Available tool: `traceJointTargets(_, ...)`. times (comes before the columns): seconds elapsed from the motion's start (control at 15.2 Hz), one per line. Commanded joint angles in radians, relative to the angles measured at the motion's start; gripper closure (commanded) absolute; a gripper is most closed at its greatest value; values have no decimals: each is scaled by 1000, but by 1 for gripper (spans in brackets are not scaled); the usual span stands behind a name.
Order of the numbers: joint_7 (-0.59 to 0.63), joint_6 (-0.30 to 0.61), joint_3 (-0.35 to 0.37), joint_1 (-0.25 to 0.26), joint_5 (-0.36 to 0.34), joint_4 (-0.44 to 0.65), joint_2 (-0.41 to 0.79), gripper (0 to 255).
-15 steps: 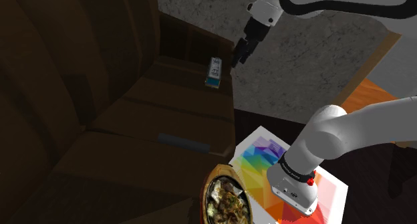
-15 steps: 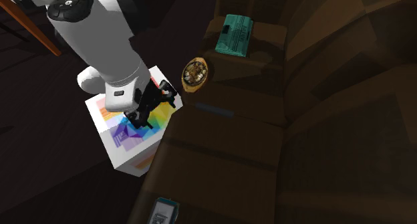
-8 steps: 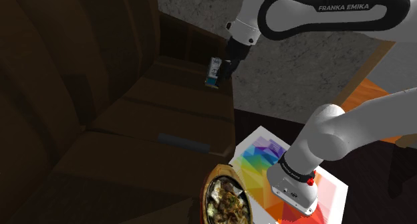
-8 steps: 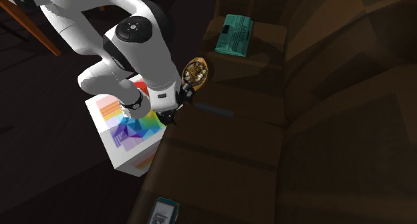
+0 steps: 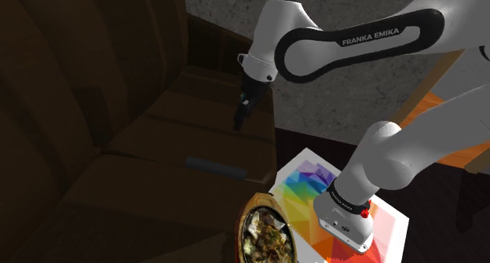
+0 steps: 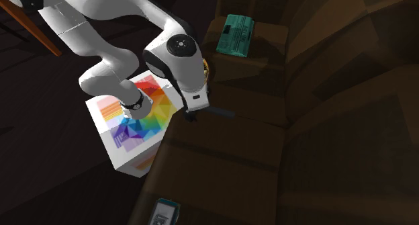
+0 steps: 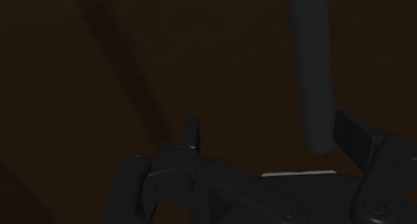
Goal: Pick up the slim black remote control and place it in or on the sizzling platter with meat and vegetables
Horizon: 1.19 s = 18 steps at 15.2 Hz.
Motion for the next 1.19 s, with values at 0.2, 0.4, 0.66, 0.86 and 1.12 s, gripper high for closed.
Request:
traceJointTargets(0.2,25,93,78,45,9,-2,123,0)
traceJointTargets(0.4,45,149,123,67,1,6,207,0)
traceJointTargets(0.66,58,200,144,74,-8,-1,260,0)
traceJointTargets(0.86,65,247,151,72,-16,-16,293,0)
traceJointTargets(1.12,73,288,157,71,-25,-27,323,0)
